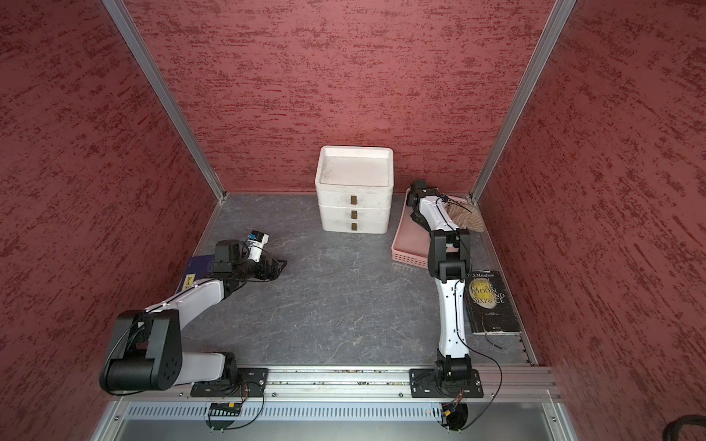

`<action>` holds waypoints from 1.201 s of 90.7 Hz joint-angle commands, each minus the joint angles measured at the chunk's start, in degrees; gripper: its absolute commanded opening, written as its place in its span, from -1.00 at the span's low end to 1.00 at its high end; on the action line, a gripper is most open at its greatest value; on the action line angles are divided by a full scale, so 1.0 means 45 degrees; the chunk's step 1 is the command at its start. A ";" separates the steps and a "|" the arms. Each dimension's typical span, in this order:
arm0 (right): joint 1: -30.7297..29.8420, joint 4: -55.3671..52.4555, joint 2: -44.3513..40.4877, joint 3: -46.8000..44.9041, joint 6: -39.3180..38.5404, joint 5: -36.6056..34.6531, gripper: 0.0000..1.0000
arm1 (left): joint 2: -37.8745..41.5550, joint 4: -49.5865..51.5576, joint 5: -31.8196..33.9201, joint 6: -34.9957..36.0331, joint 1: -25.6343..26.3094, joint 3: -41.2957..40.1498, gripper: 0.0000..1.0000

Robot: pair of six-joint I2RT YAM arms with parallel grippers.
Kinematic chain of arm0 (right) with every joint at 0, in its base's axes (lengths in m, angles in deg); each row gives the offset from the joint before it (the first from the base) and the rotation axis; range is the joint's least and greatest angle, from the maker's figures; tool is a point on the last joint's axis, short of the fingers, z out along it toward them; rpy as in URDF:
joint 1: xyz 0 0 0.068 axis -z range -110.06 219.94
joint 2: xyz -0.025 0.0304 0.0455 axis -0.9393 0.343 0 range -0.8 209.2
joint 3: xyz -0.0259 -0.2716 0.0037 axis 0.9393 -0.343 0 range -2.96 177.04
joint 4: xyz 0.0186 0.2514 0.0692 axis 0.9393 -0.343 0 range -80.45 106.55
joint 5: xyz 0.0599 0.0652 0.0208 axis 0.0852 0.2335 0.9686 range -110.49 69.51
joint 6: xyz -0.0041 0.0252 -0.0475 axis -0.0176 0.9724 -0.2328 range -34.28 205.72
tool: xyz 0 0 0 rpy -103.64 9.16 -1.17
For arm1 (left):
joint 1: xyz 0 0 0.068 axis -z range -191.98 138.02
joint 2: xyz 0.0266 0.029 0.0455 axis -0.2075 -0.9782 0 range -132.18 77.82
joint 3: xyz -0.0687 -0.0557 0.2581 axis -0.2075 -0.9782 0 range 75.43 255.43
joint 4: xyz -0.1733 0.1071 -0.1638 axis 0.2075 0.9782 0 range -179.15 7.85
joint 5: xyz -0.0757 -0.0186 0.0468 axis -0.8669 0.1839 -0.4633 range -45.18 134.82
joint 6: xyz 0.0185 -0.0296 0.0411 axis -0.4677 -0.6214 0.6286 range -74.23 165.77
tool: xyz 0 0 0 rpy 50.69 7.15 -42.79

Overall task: Fold the square dishcloth
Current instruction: Pick up the cleaning item from the bin.

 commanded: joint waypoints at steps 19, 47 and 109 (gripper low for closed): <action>0.0050 0.0589 -0.0122 -0.0115 -0.0329 0.1402 -0.76 | -0.0294 0.0009 -0.0226 0.0278 0.0070 0.0245 1.00; -0.0119 0.2052 -0.3672 -0.2284 -0.1091 0.2528 -1.00 | 0.0013 0.0173 -0.0274 0.0243 0.0060 0.0202 1.00; -0.4627 0.1713 -1.1007 -0.5274 -0.3372 0.5257 -1.00 | 0.3396 0.3927 -0.3290 0.1683 -0.0210 0.0652 1.00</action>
